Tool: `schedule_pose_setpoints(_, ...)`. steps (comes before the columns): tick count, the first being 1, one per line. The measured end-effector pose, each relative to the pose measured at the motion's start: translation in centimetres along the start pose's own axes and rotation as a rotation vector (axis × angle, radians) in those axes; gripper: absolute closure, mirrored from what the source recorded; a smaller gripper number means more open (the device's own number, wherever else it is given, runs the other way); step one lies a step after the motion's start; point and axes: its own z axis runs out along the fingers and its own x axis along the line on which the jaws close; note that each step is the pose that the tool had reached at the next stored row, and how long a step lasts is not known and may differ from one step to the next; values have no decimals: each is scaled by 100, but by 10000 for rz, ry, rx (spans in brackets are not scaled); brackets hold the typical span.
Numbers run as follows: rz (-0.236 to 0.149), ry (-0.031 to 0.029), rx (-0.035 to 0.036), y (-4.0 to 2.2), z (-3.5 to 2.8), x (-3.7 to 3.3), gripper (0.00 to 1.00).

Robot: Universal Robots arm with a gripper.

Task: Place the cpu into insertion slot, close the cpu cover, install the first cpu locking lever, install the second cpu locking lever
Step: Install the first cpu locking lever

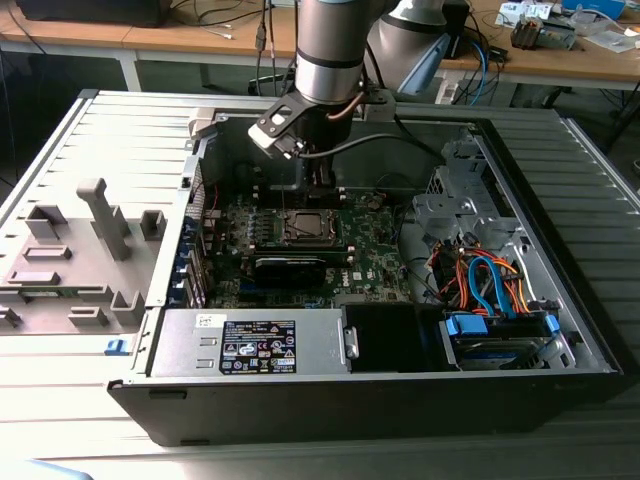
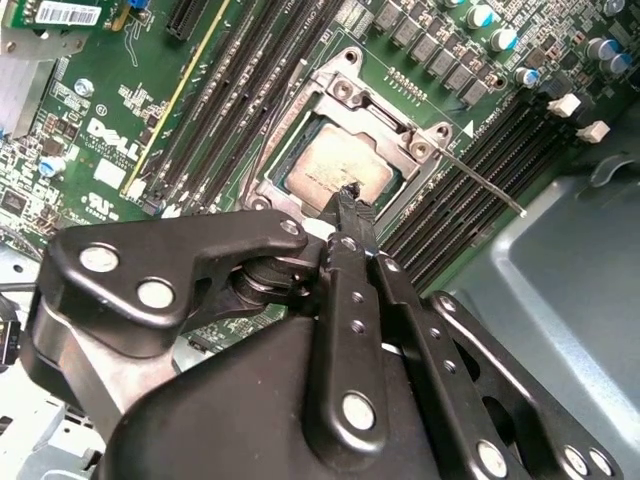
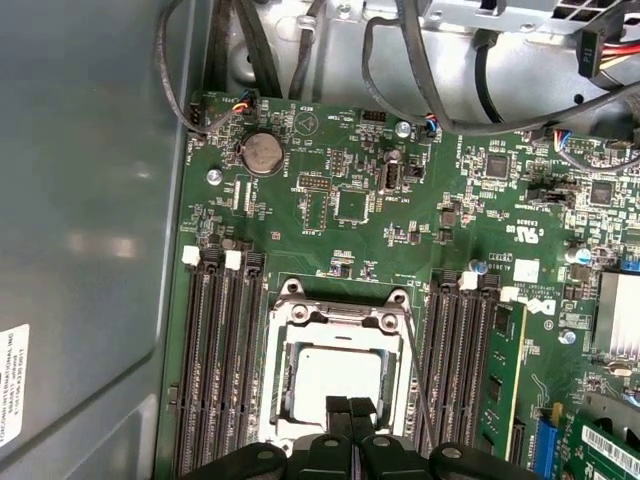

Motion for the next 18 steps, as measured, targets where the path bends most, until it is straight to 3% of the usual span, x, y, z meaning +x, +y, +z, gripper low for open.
schedule_pose_setpoints(7,-341,-15,-16,0,0,0,89)
schedule_pose_setpoints(18,-575,-25,-27,0,0,0,89)
